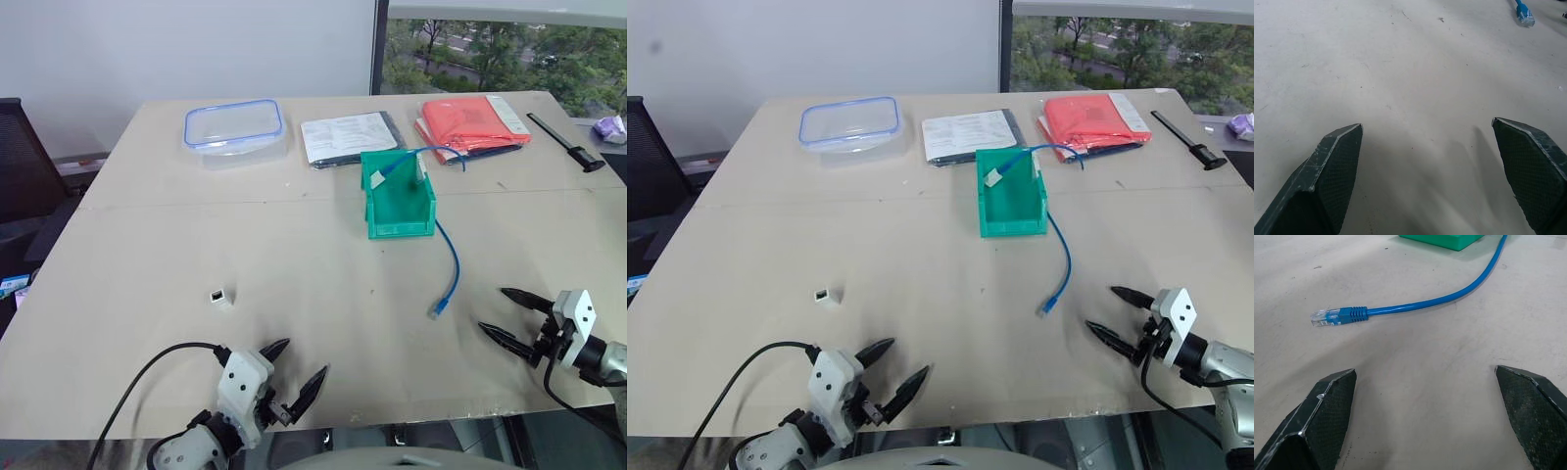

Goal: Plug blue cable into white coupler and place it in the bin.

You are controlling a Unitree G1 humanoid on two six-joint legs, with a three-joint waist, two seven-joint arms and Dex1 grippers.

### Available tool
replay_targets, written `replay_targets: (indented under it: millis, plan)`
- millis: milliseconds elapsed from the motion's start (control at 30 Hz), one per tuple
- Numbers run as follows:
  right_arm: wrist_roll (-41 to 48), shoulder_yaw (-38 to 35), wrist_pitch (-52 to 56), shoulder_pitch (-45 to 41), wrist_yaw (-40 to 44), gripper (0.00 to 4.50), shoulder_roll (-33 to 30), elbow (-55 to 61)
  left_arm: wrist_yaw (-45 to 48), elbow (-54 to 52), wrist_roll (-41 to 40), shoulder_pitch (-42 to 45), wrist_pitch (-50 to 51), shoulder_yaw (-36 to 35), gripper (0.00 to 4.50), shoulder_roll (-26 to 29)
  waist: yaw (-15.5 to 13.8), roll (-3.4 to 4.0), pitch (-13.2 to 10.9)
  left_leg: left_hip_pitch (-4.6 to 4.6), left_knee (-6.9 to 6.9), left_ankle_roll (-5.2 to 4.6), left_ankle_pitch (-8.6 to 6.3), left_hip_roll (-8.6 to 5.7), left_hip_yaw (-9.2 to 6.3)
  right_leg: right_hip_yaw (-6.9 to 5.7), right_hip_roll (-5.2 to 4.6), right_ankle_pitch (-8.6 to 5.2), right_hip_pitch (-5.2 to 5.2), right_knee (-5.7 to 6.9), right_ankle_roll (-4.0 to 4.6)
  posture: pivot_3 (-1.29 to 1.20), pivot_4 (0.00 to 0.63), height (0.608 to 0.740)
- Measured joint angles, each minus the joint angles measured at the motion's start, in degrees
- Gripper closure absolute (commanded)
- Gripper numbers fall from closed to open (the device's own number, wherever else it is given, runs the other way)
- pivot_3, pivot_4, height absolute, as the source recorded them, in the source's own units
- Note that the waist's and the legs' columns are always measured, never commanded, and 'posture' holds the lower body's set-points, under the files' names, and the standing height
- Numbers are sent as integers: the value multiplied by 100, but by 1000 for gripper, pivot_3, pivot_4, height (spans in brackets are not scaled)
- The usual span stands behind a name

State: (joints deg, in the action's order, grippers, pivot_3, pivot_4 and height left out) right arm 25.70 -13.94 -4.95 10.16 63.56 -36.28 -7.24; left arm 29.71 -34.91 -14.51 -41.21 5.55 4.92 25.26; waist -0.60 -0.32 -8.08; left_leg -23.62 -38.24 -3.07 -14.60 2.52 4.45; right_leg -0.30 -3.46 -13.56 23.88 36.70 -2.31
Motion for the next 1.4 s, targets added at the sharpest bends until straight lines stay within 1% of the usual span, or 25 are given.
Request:
replay_targets:
  millis: [100,200,733,867,967,1000,1100,1133,1200,1300,1333,1400]
  plan:
    - [-1,0,-5,-4,2,16,-1,-1,44,-1,-41,29,17,-40,161,50,-1,0,0,0,0,0,0,0,-1,0,1,0,0,1,0,0,150,740]
    - [-4,0,-9,-16,16,16,-1,-10,137,49,-144,56,26,-294,161,140,0,2,1,1,-1,0,0,4,-1,0,7,0,0,2,0,0,150,740]
    - [-39,1,-20,-36,102,16,-10,-23,265,95,-153,46,-35,-360,161,122,-2,-2,-1,1,-2,0,0,3,2,2,7,1,-6,2,1,0,150,740]
    - [-54,2,-29,-54,219,16,-148,-19,357,161,-149,69,-110,-393,161,163,-1,0,0,1,-3,0,0,3,2,3,9,1,-6,3,2,0,150,740]
    - [-64,83,-5,-254,451,16,-439,138,592,197,-201,225,-61,-514,161,460,3,1,-2,3,-8,-1,1,6,0,4,16,1,-6,6,1,0,150,740]
    - [-95,186,1,-433,583,16,-598,266,771,196,-295,410,10,-596,161,638,1,0,-2,5,-10,-1,1,13,-2,3,23,1,-6,7,1,0,150,740]
    - [-267,532,115,-967,857,16,-907,494,1320,185,-555,948,156,-789,161,1256,-8,-5,-5,11,-13,0,1,19,-5,3,30,3,-7,11,4,0,150,740]
    - [-312,648,128,-1104,924,16,-973,507,1455,177,-645,1068,188,-838,161,1386,-11,-5,-5,10,-14,0,1,19,-5,2,30,3,-7,11,4,0,150,740]
    - [-569,1109,170,-1628,1248,16,-1209,510,2080,136,-959,1497,322,-968,161,2016,-15,-6,-6,8,-12,1,1,18,-4,2,30,3,-6,10,6,0,150,740]
    - [-818,1579,119,-2110,1611,16,-1254,383,2679,23,-1277,1848,493,-1026,161,2459,-11,-11,-10,-3,-12,1,1,16,3,6,29,3,-9,1,5,0,150,740]
    - [-857,1642,104,-2180,1656,16,-1254,360,2755,18,-1311,1909,528,-1028,161,2521,-11,-11,-11,-5,-12,1,1,15,3,6,29,3,-7,0,5,0,150,740]
    - [-1049,1990,-59,-2618,1943,16,-1254,138,3104,-2,-1557,2231,697,-1049,161,2791,-10,-13,-18,-4,-11,1,1,13,4,6,33,3,-6,1,4,0,150,740]
